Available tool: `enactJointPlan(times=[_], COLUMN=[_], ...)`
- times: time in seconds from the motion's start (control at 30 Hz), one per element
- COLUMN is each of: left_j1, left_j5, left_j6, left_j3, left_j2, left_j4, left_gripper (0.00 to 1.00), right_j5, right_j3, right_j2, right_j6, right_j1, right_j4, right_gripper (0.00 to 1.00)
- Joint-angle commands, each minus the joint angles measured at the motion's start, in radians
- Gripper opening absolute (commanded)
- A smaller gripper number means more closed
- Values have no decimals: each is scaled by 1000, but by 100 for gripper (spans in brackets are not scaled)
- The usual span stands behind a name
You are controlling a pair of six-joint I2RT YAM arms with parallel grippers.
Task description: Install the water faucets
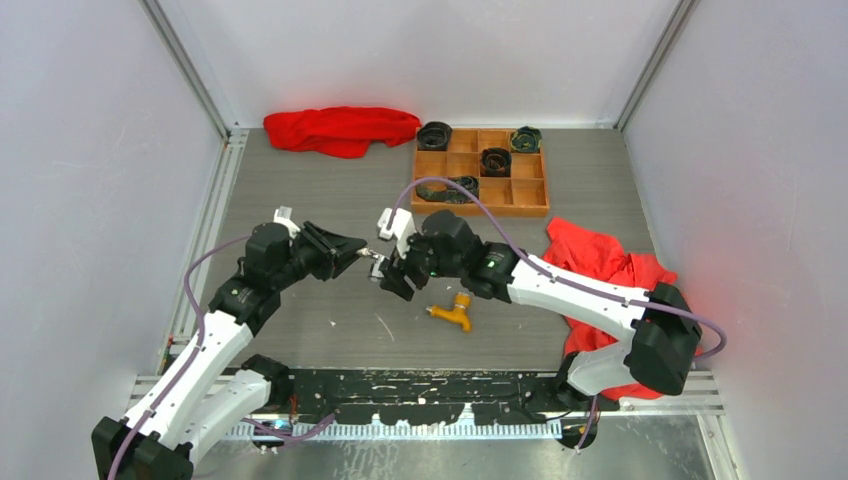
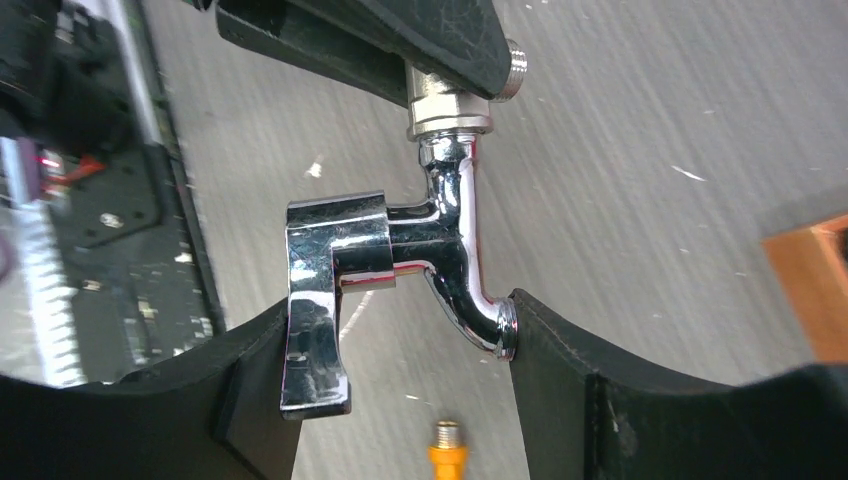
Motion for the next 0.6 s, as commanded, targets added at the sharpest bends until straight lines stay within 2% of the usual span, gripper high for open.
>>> enactJointPlan(times=[0.0,0.2,0.37,0.47,0.57], left_j1=[-3,-3,-3,-3,-3], left_j5=[29,35,30,25,25], left_j6=[-4,-4,5,12,15], left_j3=[8,-2,1,10,14], left_j2=[-8,-15,-29,-32,-30], left_j4=[110,114,108,98,99], left_gripper=[0,0,0,0,0], right_j5=[-288,-614,-799,-795,-751], right_j3=[-9,-66,-118,-96,-78], right_j2=[-54,11,83,88,59], right_j6=[235,512,824,834,782], right_j1=[-109,-269,-350,-358,-359], right_j4=[194,394,690,648,552], right_gripper=[56,56,50,51,61])
